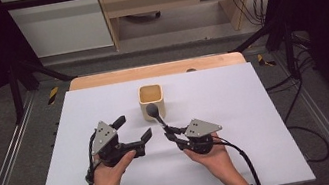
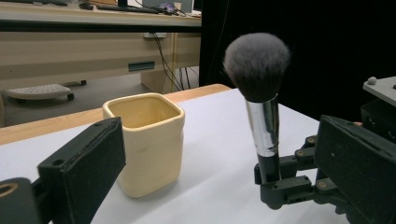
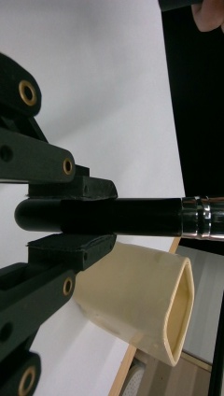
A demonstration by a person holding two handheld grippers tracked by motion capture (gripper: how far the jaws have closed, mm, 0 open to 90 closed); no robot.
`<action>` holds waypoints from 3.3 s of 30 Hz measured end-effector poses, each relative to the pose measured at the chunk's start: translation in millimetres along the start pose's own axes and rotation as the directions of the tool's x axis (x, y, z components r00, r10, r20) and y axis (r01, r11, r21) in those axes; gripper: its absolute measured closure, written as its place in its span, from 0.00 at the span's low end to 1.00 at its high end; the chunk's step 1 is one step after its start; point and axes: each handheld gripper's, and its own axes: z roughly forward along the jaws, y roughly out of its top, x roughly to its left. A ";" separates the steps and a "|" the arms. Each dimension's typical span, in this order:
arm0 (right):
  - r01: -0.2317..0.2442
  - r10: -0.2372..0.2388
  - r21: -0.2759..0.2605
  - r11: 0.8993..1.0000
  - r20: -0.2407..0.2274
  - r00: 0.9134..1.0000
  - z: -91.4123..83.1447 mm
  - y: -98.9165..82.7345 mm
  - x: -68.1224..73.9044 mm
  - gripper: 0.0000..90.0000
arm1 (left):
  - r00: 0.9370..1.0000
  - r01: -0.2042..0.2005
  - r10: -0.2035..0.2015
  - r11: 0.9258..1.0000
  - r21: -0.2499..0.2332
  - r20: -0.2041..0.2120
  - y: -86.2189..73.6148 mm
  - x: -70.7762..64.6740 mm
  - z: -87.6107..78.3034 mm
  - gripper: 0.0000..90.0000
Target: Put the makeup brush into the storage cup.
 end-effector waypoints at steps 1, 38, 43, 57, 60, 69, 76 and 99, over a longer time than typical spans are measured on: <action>-0.008 0.008 -0.004 1.000 -0.002 1.000 0.0 0.2 0.3 0.83 | 1.000 0.002 -0.002 1.000 0.000 0.003 0.2 -1.2 1.1 0.03; -0.065 0.065 0.030 0.997 -0.020 0.998 5.2 5.6 13.6 0.83 | 0.993 0.105 -0.108 0.992 0.069 0.042 -6.9 -23.0 37.5 0.68; -0.056 0.056 0.038 0.998 -0.011 0.998 4.6 6.8 14.9 0.82 | 0.990 0.125 -0.129 0.990 0.071 0.052 -6.0 -22.0 35.9 0.76; 0.010 -0.021 0.105 0.994 0.104 0.994 -4.3 16.0 11.6 0.21 | 0.998 0.058 -0.058 0.998 0.031 0.006 12.6 -16.0 23.9 0.78; -0.021 0.007 0.123 0.992 0.112 0.994 -4.5 16.8 8.1 0.12 | 0.999 0.043 -0.043 0.999 0.028 -0.009 17.5 -13.2 19.4 0.78; -0.035 0.016 0.147 0.988 0.131 0.991 -26.3 15.0 2.4 0.09 | 0.999 -0.002 0.003 0.999 0.032 -0.041 32.4 -9.9 9.8 0.78; -0.050 0.031 0.102 0.994 0.184 0.982 -42.1 15.7 -6.4 0.09 | 0.998 -0.016 0.018 1.000 0.022 -0.063 41.7 -5.9 3.3 0.78; -0.127 0.105 0.048 0.991 0.325 0.940 -83.8 -14.3 -38.6 0.06 | 0.995 -0.035 0.038 0.999 0.034 -0.097 62.4 10.2 18.7 0.78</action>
